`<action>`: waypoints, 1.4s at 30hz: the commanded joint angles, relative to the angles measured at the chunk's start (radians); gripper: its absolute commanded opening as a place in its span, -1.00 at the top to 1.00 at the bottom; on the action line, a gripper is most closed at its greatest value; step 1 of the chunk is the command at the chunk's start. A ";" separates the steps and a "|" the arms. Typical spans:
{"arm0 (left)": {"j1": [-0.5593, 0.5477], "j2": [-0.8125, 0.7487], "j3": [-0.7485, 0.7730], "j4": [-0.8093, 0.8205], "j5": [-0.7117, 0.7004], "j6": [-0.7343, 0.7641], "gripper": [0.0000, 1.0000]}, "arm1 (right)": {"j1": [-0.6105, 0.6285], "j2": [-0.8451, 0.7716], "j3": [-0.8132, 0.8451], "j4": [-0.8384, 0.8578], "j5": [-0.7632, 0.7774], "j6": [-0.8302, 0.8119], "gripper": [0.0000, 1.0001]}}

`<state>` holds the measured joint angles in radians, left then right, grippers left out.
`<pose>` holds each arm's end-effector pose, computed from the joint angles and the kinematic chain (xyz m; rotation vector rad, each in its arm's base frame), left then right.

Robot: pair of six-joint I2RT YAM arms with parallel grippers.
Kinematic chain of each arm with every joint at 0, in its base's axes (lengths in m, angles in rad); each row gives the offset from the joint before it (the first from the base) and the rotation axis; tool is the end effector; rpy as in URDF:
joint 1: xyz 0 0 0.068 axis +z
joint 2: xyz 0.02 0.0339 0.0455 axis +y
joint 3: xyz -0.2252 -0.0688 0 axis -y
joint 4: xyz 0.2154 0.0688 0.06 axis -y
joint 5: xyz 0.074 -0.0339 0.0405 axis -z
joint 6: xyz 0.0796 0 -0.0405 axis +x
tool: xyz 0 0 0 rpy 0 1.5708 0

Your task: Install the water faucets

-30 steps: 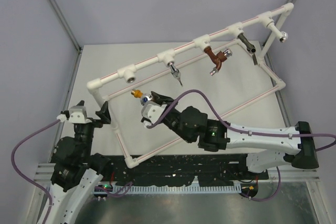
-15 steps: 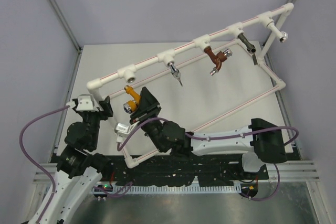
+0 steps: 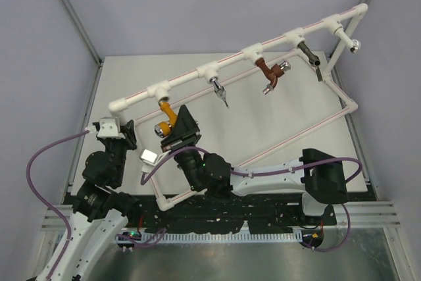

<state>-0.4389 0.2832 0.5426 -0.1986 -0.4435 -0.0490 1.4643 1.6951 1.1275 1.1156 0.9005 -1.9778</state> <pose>0.1432 -0.0295 0.2985 -0.0610 1.5149 -0.0559 0.1011 0.3585 0.3361 -1.0947 0.6875 -0.9011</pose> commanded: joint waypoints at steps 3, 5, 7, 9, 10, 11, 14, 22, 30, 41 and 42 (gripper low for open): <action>0.008 -0.001 -0.001 0.048 0.025 -0.009 1.00 | 0.011 -0.031 0.081 0.069 0.066 -0.277 0.90; 0.008 0.001 0.000 0.045 0.029 -0.009 1.00 | 0.011 -0.040 0.080 0.037 0.080 -0.256 0.90; 0.008 -0.004 0.003 0.041 0.037 -0.009 1.00 | 0.011 -0.041 0.080 0.015 0.092 -0.240 0.90; 0.008 -0.007 0.002 0.036 0.043 -0.011 1.00 | 0.011 -0.040 0.083 -0.002 0.094 -0.234 0.90; 0.006 -0.010 0.002 0.034 0.048 -0.011 1.00 | 0.011 -0.037 0.083 -0.005 0.094 -0.230 0.90; 0.006 -0.012 0.002 0.031 0.049 -0.011 1.00 | 0.010 -0.035 0.084 -0.016 0.095 -0.222 0.90; 0.003 -0.021 0.003 0.025 0.058 -0.009 1.00 | 0.010 -0.032 0.089 -0.039 0.097 -0.208 0.90; -0.020 -0.041 0.003 -0.005 0.062 -0.002 1.00 | -0.001 -0.032 0.132 -0.154 0.112 -0.165 0.90; -0.032 -0.041 0.000 -0.005 0.065 0.001 1.00 | -0.002 -0.052 0.138 -0.293 0.129 -0.121 0.90; -0.032 -0.042 0.003 -0.005 0.075 0.003 1.00 | -0.013 -0.068 0.187 -0.448 0.140 -0.049 0.90; -0.032 -0.044 0.002 -0.005 0.077 0.003 1.00 | -0.013 -0.058 0.198 -0.453 0.140 -0.043 0.90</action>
<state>-0.4572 0.2584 0.5396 -0.2138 -0.4232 -0.0441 1.4708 1.6474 1.2572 0.7166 1.0187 -1.9923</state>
